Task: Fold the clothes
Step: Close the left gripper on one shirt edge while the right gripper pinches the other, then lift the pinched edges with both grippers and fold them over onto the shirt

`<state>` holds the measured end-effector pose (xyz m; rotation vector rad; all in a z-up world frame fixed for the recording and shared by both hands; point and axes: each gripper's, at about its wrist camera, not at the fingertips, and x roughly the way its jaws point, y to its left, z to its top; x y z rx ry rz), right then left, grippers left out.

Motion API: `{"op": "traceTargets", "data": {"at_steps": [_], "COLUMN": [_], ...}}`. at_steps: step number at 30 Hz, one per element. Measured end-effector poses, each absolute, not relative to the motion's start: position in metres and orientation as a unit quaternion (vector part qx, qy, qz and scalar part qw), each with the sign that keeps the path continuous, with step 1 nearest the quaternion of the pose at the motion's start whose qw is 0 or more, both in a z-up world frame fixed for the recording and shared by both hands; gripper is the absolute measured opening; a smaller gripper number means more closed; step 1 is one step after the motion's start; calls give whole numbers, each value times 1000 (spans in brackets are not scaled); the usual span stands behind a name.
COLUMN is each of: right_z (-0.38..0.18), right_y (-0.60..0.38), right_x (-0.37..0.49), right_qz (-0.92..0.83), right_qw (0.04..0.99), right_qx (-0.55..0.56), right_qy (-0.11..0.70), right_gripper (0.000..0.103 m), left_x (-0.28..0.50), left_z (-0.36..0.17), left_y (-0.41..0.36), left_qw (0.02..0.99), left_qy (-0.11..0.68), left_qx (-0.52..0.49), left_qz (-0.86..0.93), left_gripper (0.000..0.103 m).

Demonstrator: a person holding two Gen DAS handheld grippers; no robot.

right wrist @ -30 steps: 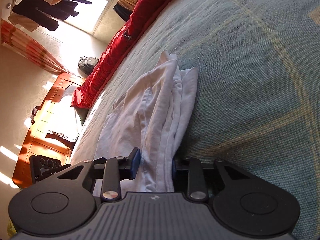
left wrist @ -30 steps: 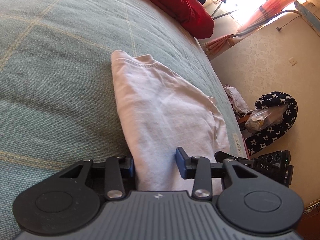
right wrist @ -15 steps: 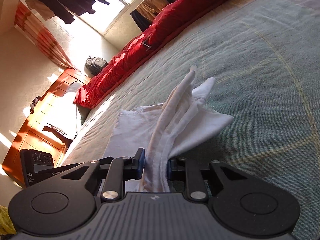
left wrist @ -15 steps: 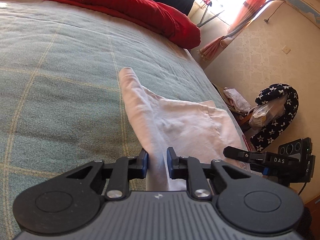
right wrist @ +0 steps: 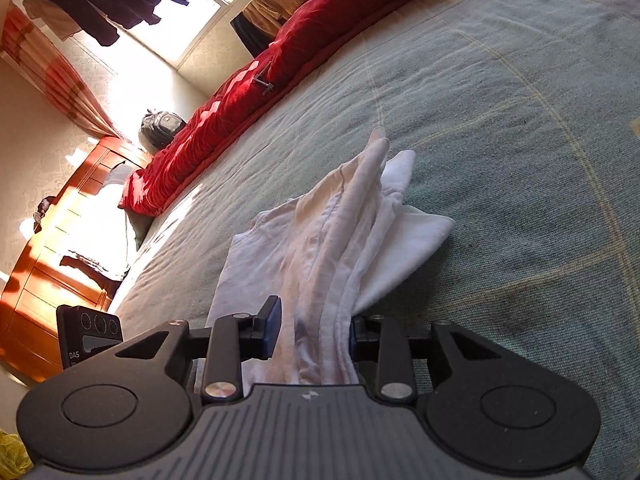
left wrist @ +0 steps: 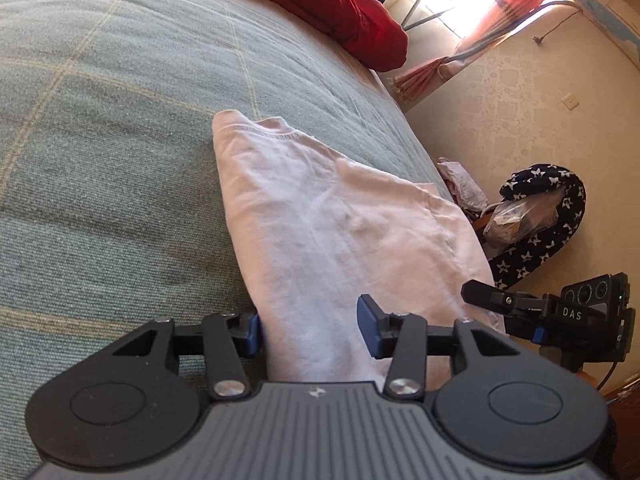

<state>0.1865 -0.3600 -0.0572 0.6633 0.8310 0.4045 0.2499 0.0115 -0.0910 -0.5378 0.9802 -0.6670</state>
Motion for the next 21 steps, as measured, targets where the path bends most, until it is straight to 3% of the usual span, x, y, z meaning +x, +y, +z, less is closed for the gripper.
{"op": "traceTargets", "data": {"at_steps": [1,4,12,21], "right_z": [-57,-53,-20,5], "right_y": [-360,-357,-323,-250], "right_x": [186,185,184,210], "right_qz": [191,194,226,282], "right_qw": [843,846,859,851], "right_qx": [313,308,263,240], "right_qy": [394,389,377,373], "right_gripper": [36,36,36,36], "left_x": [249,246,238,227], "left_z": [-90,-83,-45,-13], "left_y": [12,15,26,103], "left_qw": [797,801,825,857], "left_qy": [454,443,399,365], "left_qx": [-253,-261,-249,-246], "left_qz": [-307,-307,-314,-270], "left_gripper": [17,11,9,9]}}
